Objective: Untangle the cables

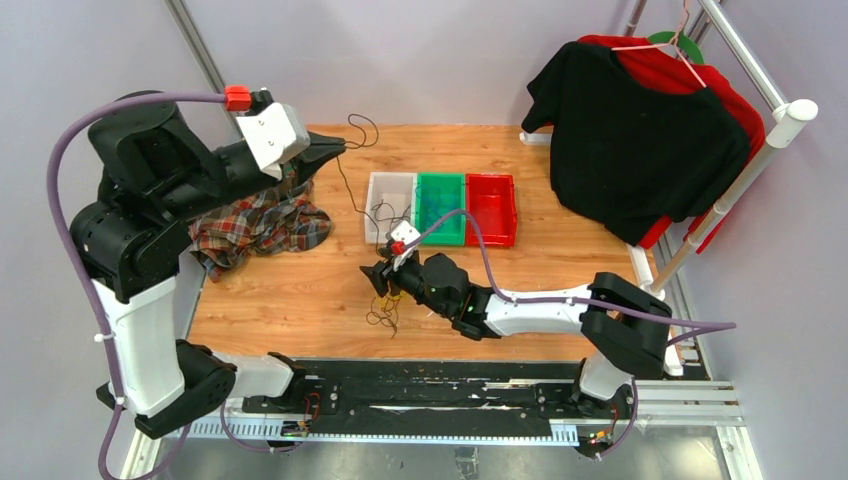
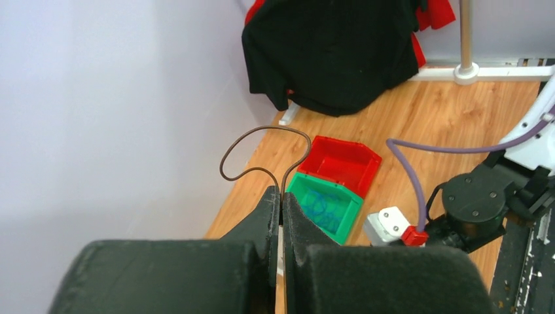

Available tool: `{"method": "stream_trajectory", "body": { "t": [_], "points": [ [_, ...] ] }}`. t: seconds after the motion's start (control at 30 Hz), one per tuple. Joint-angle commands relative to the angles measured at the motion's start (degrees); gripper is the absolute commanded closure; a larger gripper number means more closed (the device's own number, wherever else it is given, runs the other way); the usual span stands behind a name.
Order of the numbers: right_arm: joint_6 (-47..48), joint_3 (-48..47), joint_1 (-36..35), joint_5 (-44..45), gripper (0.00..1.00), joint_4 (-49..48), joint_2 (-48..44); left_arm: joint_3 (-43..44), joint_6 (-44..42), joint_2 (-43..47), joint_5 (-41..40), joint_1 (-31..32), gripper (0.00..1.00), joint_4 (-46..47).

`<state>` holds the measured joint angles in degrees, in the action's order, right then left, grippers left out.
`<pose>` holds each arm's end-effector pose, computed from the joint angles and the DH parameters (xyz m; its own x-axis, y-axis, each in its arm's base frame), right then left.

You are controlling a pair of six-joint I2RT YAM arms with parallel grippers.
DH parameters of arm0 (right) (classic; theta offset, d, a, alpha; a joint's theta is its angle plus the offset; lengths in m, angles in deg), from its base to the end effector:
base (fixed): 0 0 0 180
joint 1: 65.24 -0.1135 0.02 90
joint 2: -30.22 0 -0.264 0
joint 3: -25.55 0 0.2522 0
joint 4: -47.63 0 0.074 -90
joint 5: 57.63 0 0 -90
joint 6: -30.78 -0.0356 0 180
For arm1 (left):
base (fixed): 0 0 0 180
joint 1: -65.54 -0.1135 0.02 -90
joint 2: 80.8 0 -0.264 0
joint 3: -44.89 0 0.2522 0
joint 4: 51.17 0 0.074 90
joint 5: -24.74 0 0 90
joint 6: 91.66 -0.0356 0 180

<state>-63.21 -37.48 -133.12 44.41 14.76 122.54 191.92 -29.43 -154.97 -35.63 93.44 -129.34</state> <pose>0.1422 0.3300 0.2607 -0.0341 0.0968 -0.9947 -0.8273 0.5557 0.0824 0.1038 -0.0749 0.5988 0.3198 0.2889 -0.9023 0.7830 0.4557 0.4234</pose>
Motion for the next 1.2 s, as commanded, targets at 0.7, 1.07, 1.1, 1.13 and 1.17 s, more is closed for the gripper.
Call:
{"method": "stream_trajectory", "body": {
  "t": [0.7,1.07,1.1,1.13,1.17],
  "points": [
    [-19.26,17.26,1.11,14.71,0.57,-12.75,10.13,8.03,-8.79,-3.83,-28.40,0.23,1.00,48.47],
    [-23.11,20.03,-0.41,18.79,0.51,-13.46,9.44,12.48,-18.74,-9.28,-28.06,0.22,1.00,68.83],
    [-23.59,20.32,-0.48,19.01,0.50,-13.49,9.34,11.64,-19.23,-9.29,-28.05,0.22,0.99,71.43],
    [-23.98,20.62,-0.50,19.12,0.48,-13.61,9.34,11.27,-19.78,-9.43,-28.25,0.22,1.00,73.62],
    [-24.61,20.89,-0.65,19.33,0.45,-13.54,9.36,11.24,-20.96,-9.68,-28.30,0.27,1.00,75.49]
  ]
}}
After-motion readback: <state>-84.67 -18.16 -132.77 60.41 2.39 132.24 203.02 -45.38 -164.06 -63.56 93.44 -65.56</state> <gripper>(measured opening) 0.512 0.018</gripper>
